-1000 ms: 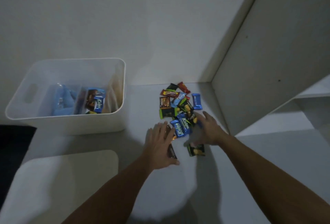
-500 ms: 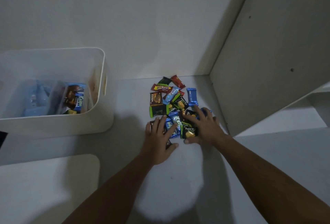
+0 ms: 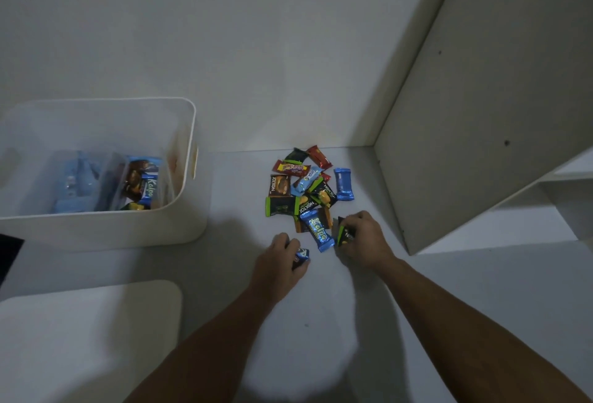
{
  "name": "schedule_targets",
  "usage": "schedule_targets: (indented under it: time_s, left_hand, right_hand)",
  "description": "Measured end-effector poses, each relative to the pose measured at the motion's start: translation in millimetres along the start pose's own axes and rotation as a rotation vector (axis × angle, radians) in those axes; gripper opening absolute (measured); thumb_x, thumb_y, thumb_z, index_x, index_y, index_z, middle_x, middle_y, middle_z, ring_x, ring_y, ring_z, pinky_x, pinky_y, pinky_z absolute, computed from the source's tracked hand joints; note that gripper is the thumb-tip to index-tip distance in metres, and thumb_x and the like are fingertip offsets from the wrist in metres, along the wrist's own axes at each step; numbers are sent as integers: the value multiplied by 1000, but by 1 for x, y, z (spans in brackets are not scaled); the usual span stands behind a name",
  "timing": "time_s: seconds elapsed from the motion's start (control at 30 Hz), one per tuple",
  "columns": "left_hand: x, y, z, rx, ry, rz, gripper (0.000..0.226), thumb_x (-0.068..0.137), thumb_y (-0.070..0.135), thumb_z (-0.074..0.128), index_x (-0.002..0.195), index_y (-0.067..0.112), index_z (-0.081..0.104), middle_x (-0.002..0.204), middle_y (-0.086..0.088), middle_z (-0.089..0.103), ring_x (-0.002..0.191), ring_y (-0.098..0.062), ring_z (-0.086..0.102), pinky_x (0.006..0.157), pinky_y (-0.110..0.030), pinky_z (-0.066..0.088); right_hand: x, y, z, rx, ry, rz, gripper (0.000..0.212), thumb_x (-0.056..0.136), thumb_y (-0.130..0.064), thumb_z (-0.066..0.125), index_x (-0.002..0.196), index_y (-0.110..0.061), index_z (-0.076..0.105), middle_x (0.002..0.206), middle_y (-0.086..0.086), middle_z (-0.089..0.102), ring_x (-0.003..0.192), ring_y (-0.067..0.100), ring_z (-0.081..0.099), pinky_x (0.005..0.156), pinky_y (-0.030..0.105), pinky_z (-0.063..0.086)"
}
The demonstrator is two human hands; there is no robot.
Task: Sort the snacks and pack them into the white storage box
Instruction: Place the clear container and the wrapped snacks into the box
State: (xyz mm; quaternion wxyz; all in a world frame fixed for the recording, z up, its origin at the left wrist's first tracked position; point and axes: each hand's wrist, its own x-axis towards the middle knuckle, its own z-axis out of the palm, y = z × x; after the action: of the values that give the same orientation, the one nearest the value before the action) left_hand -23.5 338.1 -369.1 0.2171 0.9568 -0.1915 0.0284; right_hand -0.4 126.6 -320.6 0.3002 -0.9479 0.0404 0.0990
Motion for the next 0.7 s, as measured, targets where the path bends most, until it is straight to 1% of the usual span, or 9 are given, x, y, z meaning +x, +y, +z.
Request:
schedule_targets:
  time_s: [0.07,0.1,0.17,0.23,0.33,0.4,0.47,0.57,0.7]
  left_hand:
    - [-2,-1,-10,-62,67,29,31,72,42,64,81,13,61,79,-5,54,56,-21,56,47,-19,37]
    - [-1,-1,-17,-99,102,45,31,71,41,64,80,12,61,77,-5,54,57,-22,56,47,-20,41]
    - [5,-1,-37,-183,164,61,29,71,38,67,80,11,61,78,-6,54,59,-24,56,48,-28,49]
    - [15,-1,-69,-255,205,20,31,73,41,66,84,12,61,84,-5,56,63,-25,59,53,-35,52]
    - [33,-4,-131,-323,347,-42,32,72,42,66,85,13,62,85,-6,55,66,-26,61,58,-37,53]
    - [40,-13,-172,-342,493,-64,30,73,38,68,81,10,63,82,-8,56,66,-24,60,60,-37,51]
    - [41,-29,-210,-307,596,-104,29,74,36,70,83,10,63,83,-9,57,71,-24,60,64,-36,50]
    - [35,-64,-253,-296,636,-227,27,78,33,73,84,10,61,87,-10,57,77,-25,57,71,-36,48]
    - [24,-121,-285,-384,560,-528,33,79,44,69,83,12,59,87,-11,63,81,-26,60,77,-41,51]
  right_hand:
    - [2,-7,-7,16,24,4,24,64,-12,82,86,-14,72,92,4,53,85,18,50,66,27,42]
    - [4,-14,-13,29,33,-2,20,63,-11,82,80,-13,72,86,5,55,78,17,49,62,27,40]
    - [9,-34,-28,98,42,2,19,60,-7,81,74,-15,72,78,6,58,68,15,49,56,26,37]
    - [14,-67,-47,186,39,-2,22,59,-1,80,73,-15,70,71,2,59,62,11,49,53,24,38]
    - [24,-131,-73,290,71,-66,21,58,-2,80,72,-13,69,67,0,61,62,12,54,56,29,48]
    - [31,-175,-81,312,103,-127,19,58,-6,82,73,-11,71,65,2,60,60,12,52,58,28,47]
    - [38,-219,-84,346,79,-158,19,62,-2,82,76,-8,71,62,3,60,56,12,53,58,26,48]
    - [49,-279,-78,442,-1,-207,19,64,5,80,79,0,71,70,12,65,56,21,62,60,36,60]
    - [57,-348,-48,500,-76,-214,20,64,7,80,79,-1,70,78,15,66,58,22,63,59,35,60]
